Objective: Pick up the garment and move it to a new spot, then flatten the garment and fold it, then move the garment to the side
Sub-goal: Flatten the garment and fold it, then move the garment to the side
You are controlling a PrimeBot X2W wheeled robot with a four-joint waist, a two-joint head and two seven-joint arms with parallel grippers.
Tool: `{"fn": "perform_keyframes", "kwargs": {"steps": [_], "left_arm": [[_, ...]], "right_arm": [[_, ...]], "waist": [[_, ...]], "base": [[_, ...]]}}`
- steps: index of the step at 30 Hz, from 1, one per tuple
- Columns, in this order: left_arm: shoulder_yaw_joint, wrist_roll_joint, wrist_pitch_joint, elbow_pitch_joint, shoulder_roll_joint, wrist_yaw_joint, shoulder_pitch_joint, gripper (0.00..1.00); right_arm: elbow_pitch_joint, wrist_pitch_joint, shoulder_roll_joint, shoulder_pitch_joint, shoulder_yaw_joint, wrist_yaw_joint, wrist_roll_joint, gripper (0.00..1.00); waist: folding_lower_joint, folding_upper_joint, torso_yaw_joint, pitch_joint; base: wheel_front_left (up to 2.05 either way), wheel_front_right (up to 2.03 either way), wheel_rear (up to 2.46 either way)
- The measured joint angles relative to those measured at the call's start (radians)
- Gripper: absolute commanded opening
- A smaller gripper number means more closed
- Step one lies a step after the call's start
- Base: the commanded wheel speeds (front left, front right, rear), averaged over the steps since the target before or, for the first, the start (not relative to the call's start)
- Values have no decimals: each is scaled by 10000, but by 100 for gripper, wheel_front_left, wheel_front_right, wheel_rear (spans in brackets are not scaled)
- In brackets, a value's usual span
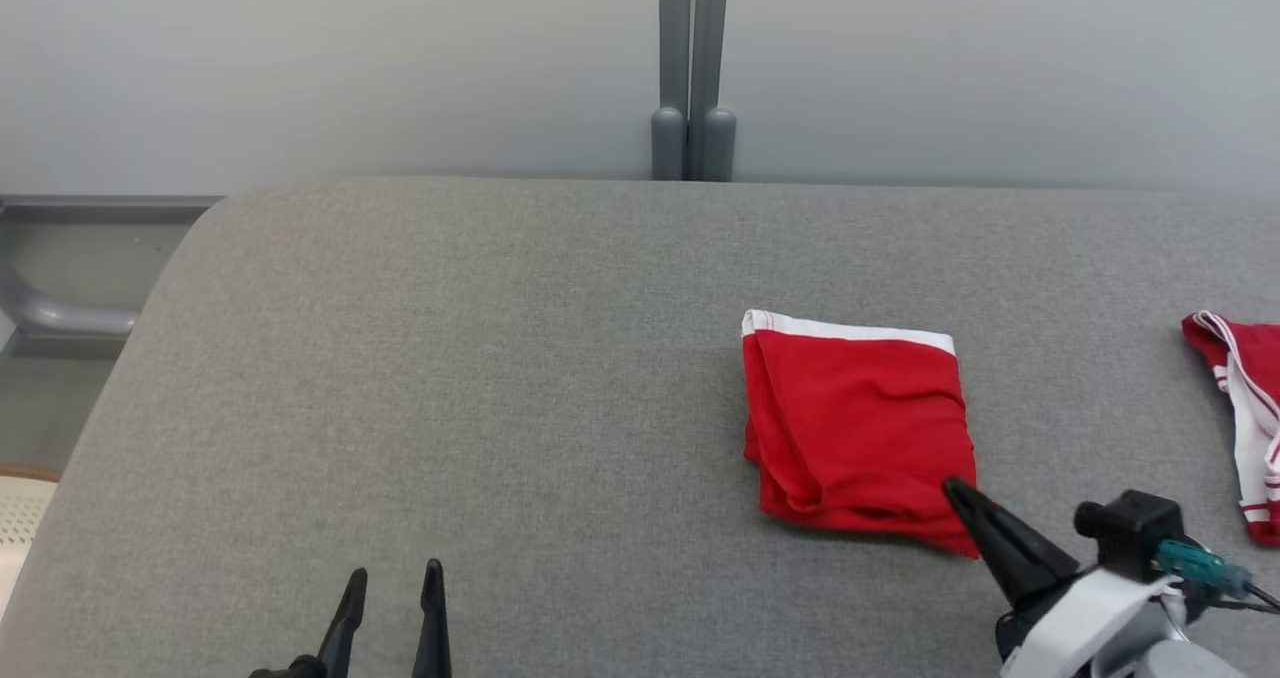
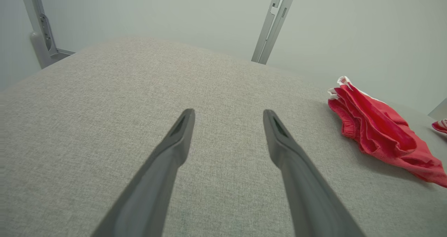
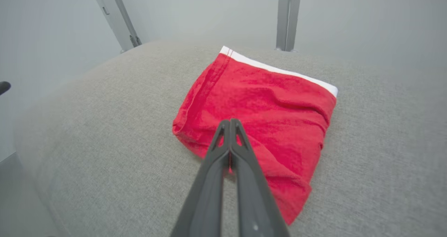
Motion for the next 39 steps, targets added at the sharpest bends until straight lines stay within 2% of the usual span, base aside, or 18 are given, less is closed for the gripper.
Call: {"fn": "perform_keyframes", "kwargs": {"steps": [4, 5, 6, 7, 8, 12, 17, 39], "left_arm": [[339, 217, 0, -94, 0, -17, 105, 100], [389, 261, 0, -109, 0, -56, 126, 100], [456, 297, 0, -123, 0, -86, 159, 100], [527, 347, 0, -130, 0, -94, 196, 100], [558, 401, 0, -125, 0, -107, 215, 100], [623, 608, 0, -111, 0, -224, 294, 100], [608, 650, 0, -142, 0, -313, 292, 100], [525, 890, 0, -297, 0, -431, 238, 100]], "right_arm": [[-460, 0, 587, 1250, -2219, 0, -938, 1], [-506, 0, 715, 1467, -2610, 0, -1135, 11], [-571, 0, 890, 1709, -3041, -2, -1354, 30], [-650, 0, 1116, 1915, -3536, -2, -1570, 60], [-708, 0, 1256, 2033, -3814, -2, -1783, 100], [-690, 0, 1779, 2461, -4966, 0, -2491, 100], [-579, 0, 2274, 2583, -5762, -2, -2978, 100], [-169, 0, 2566, 2414, -6096, 0, -2945, 100]], "waist": [[0, 0, -204, -207], [0, 0, -243, -244], [0, 0, -289, -286], [0, 0, -340, -321], [0, 0, -381, -342], [0, 0, -507, -397], [0, 0, -451, -352], [0, 0, -204, -243]], "base": [[0, 0, 0], [0, 0, 0], [0, 0, 0], [0, 0, 0], [0, 0, 0], [0, 0, 0], [0, 0, 0], [0, 0, 0]]}}
